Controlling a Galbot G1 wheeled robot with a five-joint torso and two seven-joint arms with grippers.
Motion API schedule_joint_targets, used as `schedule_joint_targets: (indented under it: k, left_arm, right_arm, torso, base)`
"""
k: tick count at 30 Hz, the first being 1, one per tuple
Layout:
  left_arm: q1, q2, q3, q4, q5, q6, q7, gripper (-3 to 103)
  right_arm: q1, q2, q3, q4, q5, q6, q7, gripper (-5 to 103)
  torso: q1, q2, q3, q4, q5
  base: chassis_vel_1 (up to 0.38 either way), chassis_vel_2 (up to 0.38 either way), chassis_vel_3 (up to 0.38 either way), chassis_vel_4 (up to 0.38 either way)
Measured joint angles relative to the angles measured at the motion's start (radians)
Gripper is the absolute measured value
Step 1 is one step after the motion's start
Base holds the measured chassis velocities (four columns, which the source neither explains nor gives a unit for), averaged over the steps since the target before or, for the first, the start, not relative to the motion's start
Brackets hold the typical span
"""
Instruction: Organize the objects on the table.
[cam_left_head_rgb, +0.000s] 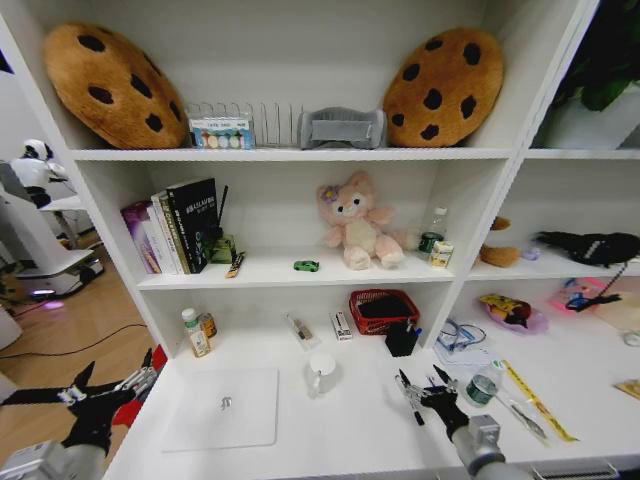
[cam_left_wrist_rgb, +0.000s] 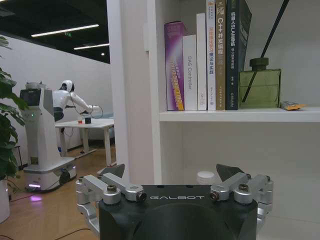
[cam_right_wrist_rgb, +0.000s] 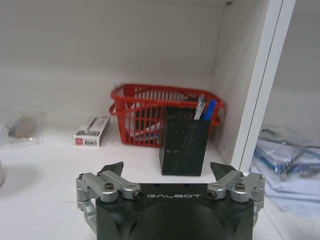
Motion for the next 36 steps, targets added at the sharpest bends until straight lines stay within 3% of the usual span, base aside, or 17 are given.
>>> schedule_joint_targets:
  k: [1,2,9,15,16,24,25,27,28,29,30,33,35,36]
  left_arm:
    - [0.0,0.0,0.0,0.0,0.0,0.0,0.0,100]
    - [0.0,0.0,0.0,0.0,0.0,0.0,0.0,100]
    - [0.0,0.0,0.0,0.0,0.0,0.0,0.0,100]
    - [0.0,0.0,0.0,0.0,0.0,0.0,0.0,100]
    - [0.0,0.0,0.0,0.0,0.0,0.0,0.0,100]
    - [0.0,0.0,0.0,0.0,0.0,0.0,0.0,100]
    - [0.0,0.0,0.0,0.0,0.0,0.0,0.0,100]
    - [0.0,0.0,0.0,0.0,0.0,0.0,0.0,100]
    - [0.0,0.0,0.0,0.0,0.0,0.0,0.0,100]
    - [0.0,0.0,0.0,0.0,0.0,0.0,0.0,100]
    - [0.0,0.0,0.0,0.0,0.0,0.0,0.0,100]
    - [0.0,0.0,0.0,0.0,0.0,0.0,0.0,100]
    - [0.0,0.0,0.0,0.0,0.0,0.0,0.0,100]
    - [0.0,0.0,0.0,0.0,0.0,0.0,0.0,100]
  right_arm:
    - [0.004,0.001,-0.011,-0.005,0.001,-0.008,0.002,98]
    - [0.005,0.0,-0.019,-0.006,0.01,-0.026,0.002,88]
    - [0.024,-0.006,-0.036,-0.036,0.033,-0.061,-0.003,92]
    - [0.076,-0.007,-0.077,-0.087,0.034,-0.059,-0.004,87]
    - [0.085,-0.008,-0.085,-0.093,0.039,-0.059,-0.004,82]
    - [0.132,-0.011,-0.127,-0.115,0.053,-0.068,-0.006,84]
    - [0.136,-0.012,-0.131,-0.117,0.054,-0.068,-0.006,74]
    - [0.137,-0.012,-0.136,-0.118,0.053,-0.068,-0.001,74]
    - [0.137,-0.012,-0.137,-0.119,0.053,-0.068,0.003,64]
    - [0.136,-0.013,-0.138,-0.123,0.051,-0.068,0.004,64]
    - [0.136,-0.015,-0.14,-0.127,0.051,-0.068,0.004,54]
    - [0.137,-0.017,-0.14,-0.131,0.051,-0.067,0.0,54]
    - [0.14,-0.017,-0.14,-0.132,0.053,-0.067,-0.004,50]
    - [0.142,-0.016,-0.14,-0.132,0.054,-0.068,-0.005,43]
  torso:
    - [0.0,0.0,0.0,-0.0001,-0.0001]
    - [0.0,0.0,0.0,-0.0002,-0.0003]
    - [0.0,0.0,0.0,-0.0003,-0.0004]
    - [0.0,0.0,0.0,-0.0002,-0.0002]
    - [0.0,0.0,0.0,-0.0004,-0.0003]
    - [0.0,0.0,0.0,-0.0002,-0.0002]
    - [0.0,0.0,0.0,-0.0002,-0.0002]
    - [0.0,0.0,0.0,-0.0002,-0.0003]
    - [0.0,0.0,0.0,-0.0003,-0.0003]
    - [0.0,0.0,0.0,-0.0003,-0.0003]
    - [0.0,0.0,0.0,-0.0003,-0.0003]
    - [0.0,0.0,0.0,-0.0003,-0.0003]
    - [0.0,0.0,0.0,-0.0002,-0.0003]
    - [0.0,0.0,0.0,-0.0002,-0.0003]
  base:
    - [0.0,0.0,0.0,0.0]
    - [0.0,0.0,0.0,0.0]
    - [0.0,0.0,0.0,0.0]
    - [0.0,0.0,0.0,0.0]
    - [0.0,0.0,0.0,0.0]
    - [0.0,0.0,0.0,0.0]
    - [0.0,0.0,0.0,0.0]
    - [0.0,0.0,0.0,0.0]
    - [0.0,0.0,0.0,0.0]
    - [0.0,0.0,0.0,0.0]
    - [0.0,0.0,0.0,0.0]
    - [0.0,0.0,0.0,0.0]
    - [0.0,0.0,0.0,0.0]
    - [0.0,0.0,0.0,0.0]
